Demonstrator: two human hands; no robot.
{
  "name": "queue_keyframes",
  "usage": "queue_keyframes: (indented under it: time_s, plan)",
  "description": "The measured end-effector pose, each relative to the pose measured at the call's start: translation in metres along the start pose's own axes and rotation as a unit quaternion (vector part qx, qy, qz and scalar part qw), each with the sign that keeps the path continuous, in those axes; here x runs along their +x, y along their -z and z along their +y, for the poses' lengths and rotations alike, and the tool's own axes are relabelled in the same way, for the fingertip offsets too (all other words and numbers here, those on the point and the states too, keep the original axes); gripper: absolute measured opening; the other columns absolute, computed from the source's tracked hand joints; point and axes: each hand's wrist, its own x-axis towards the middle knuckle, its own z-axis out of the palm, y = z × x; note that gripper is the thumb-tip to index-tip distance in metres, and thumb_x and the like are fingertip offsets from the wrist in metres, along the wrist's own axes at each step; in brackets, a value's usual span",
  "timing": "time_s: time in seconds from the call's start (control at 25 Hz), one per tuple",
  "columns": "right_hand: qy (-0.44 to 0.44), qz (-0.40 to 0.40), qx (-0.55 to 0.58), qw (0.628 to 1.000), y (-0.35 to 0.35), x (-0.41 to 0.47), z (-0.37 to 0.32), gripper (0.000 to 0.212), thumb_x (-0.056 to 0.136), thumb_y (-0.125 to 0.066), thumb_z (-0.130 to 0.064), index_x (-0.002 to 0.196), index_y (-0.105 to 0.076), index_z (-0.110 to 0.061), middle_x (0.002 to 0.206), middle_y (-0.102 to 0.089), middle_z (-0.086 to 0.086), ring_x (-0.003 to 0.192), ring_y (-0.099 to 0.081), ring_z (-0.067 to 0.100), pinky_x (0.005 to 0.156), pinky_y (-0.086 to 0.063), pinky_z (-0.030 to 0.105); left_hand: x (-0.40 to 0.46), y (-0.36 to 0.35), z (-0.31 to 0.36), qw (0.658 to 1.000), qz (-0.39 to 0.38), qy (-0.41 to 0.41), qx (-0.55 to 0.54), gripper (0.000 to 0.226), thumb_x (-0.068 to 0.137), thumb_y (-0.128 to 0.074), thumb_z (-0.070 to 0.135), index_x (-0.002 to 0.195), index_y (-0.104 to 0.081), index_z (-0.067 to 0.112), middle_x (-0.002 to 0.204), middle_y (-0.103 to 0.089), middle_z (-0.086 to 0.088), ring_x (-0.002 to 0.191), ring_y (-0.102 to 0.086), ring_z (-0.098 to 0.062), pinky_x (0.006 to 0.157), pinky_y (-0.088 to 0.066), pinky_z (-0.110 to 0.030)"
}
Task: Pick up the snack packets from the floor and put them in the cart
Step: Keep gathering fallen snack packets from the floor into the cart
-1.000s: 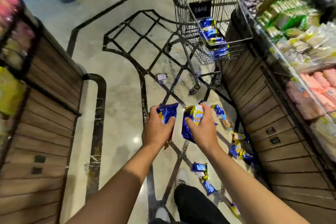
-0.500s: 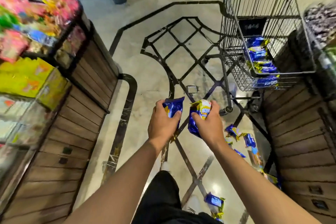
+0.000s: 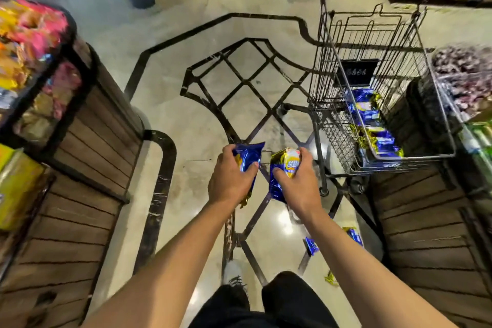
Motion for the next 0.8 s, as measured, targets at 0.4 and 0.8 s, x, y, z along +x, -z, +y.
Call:
queue_keyframes:
  time_s: [0.4, 0.8]
  plan:
    - [-0.023, 0.029, 0.012, 0.999, -0.034, 0.16, -0.03, 0.079, 0.076, -0.071, -0.039, 0.143, -0.029, -0.03, 0.125, -0.056, -0.002, 0.102, -0.061, 0.016, 0.088, -0.054, 0.041, 0.171, -0.03, 0.046, 0.999, -0.033, -0.009, -0.002, 0.06, 0.085, -0.07, 0.044, 0.135, -0.041, 0.029, 0.128, -0.058, 0.006, 0.11, -0.059, -0.016, 0.082, -0.047, -0.031]
    - [-0.058, 0.027, 0.031, 0.997, -0.033, 0.333, -0.055, 0.081, 0.07, -0.065, -0.049, 0.141, -0.029, -0.032, 0.123, -0.057, 0.001, 0.103, -0.062, 0.018, 0.089, -0.053, 0.042, 0.325, -0.092, 0.124, 0.997, -0.08, -0.002, 0.015, 0.056, 0.084, -0.069, 0.045, 0.131, -0.041, 0.031, 0.124, -0.06, 0.007, 0.106, -0.062, -0.018, 0.085, -0.054, -0.041]
